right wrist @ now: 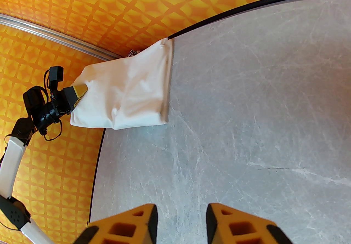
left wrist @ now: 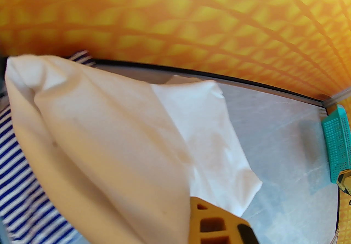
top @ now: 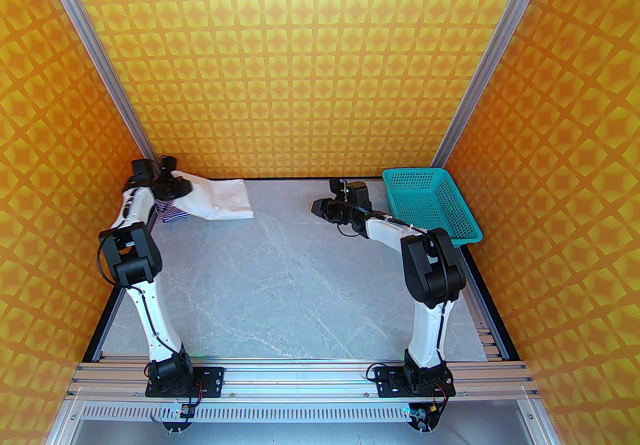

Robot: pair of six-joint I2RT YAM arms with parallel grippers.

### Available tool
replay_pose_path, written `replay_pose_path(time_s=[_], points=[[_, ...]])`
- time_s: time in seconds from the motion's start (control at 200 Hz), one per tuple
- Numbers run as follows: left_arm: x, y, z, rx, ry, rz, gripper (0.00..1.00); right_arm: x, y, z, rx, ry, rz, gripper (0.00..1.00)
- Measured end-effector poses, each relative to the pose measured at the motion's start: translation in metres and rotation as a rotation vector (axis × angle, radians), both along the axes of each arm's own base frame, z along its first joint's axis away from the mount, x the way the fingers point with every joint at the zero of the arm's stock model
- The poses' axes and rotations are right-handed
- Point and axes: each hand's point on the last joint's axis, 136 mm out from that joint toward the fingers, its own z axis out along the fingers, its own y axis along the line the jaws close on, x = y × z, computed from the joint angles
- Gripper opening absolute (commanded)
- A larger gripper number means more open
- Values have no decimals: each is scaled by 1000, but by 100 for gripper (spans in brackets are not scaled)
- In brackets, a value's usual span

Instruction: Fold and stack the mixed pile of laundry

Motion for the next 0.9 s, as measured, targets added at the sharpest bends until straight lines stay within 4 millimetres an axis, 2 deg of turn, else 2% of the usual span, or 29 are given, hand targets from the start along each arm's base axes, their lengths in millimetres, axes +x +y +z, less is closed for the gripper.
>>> replay_pose_path(time_s=[0.175,0.385,0.435,0.5,0.59,0.645,0.685,0.77,0.85,0.905], points=[[-10,39,-3,21,10,32,0,3,2,-10,-1,16,6,32],[-13,62,-10,30,17,59,0,5,3,-12,-1,19,7,31],[-13,67,-16,39,33,73,12,5,3,-12,-1,19,8,31],[-13,78,-27,65,69,111,37,5,3,-12,-2,20,8,32],[-12,95,-39,117,115,174,48,4,2,-14,-6,26,9,32],[-13,103,-44,152,143,207,60,3,2,-15,-9,28,11,33],[-14,107,-45,176,165,237,64,3,2,-15,-12,29,12,33],[-15,115,-41,238,199,295,67,2,2,-17,-16,33,14,33],[-13,118,-28,300,212,356,70,-1,1,-20,-22,37,18,34],[-11,119,-18,345,214,402,76,-5,0,-23,-31,45,21,34]])
